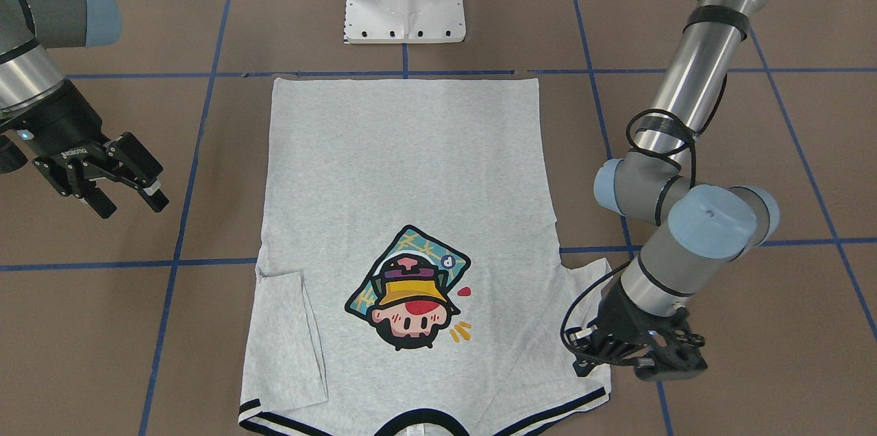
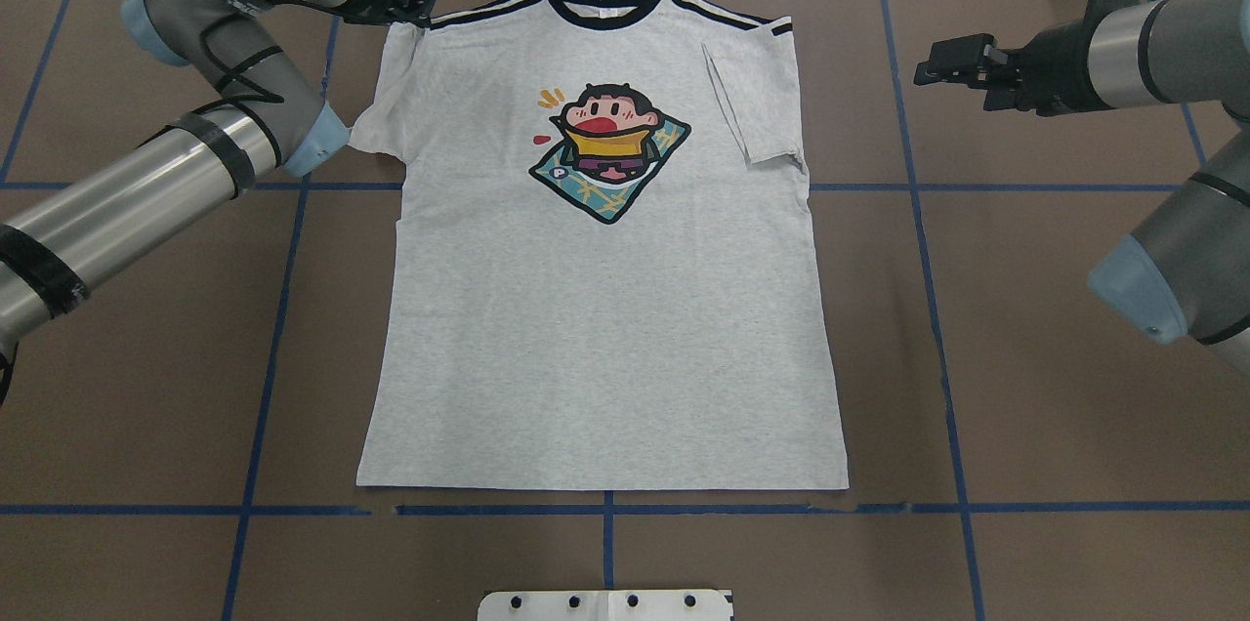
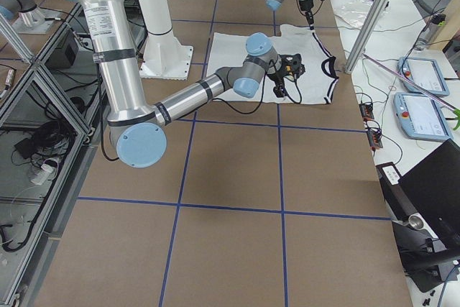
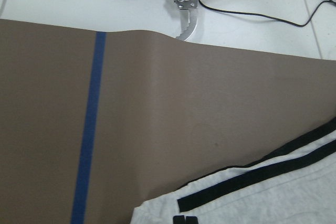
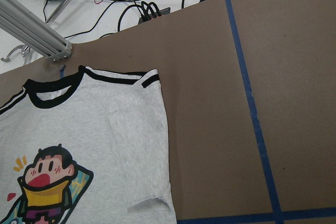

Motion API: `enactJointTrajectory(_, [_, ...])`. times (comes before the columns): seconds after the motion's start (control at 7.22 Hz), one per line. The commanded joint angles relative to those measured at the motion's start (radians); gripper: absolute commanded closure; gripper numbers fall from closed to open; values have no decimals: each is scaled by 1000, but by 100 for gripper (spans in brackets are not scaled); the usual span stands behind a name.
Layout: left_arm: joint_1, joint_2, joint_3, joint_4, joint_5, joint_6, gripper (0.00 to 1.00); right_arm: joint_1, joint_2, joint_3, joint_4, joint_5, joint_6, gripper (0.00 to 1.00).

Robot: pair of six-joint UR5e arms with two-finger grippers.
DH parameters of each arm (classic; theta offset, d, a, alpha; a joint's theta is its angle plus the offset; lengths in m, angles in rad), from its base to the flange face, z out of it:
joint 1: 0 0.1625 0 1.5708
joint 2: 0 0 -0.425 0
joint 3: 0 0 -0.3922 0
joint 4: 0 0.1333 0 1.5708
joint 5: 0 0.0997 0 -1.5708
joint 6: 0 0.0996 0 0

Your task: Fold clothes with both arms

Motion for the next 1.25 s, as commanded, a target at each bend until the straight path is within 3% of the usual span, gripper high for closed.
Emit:
enactJointTrajectory(0.0, [38,-52,4,44,98,-26,100,1,-3,-2,0,0,-2,0])
enactJointTrajectory(0.14, [53,-69,40,41,154,-25,100,2,-3,-3,0,-2,-2,0])
enactJointTrajectory(0.42, [70,-92,61,29,181,-23,100,0,2,-2,0,-6,-2,0])
enactJointTrajectory(0.55, [90,-92,60,18,199,-23,79,0,3,-2,0,-9,-2,0])
enactJointTrajectory(0.69, [97,-92,54,13,201,-22,37,0,3,-3,0,-12,-2,0])
enactJointTrajectory(0.83, [108,-93,49,4,201,-23,27,0,8,-3,0,-15,0,0])
enactJointTrajectory(1.11, [108,-48,-73,12,196,-28,27,-8,16,1,-17,-14,8,0])
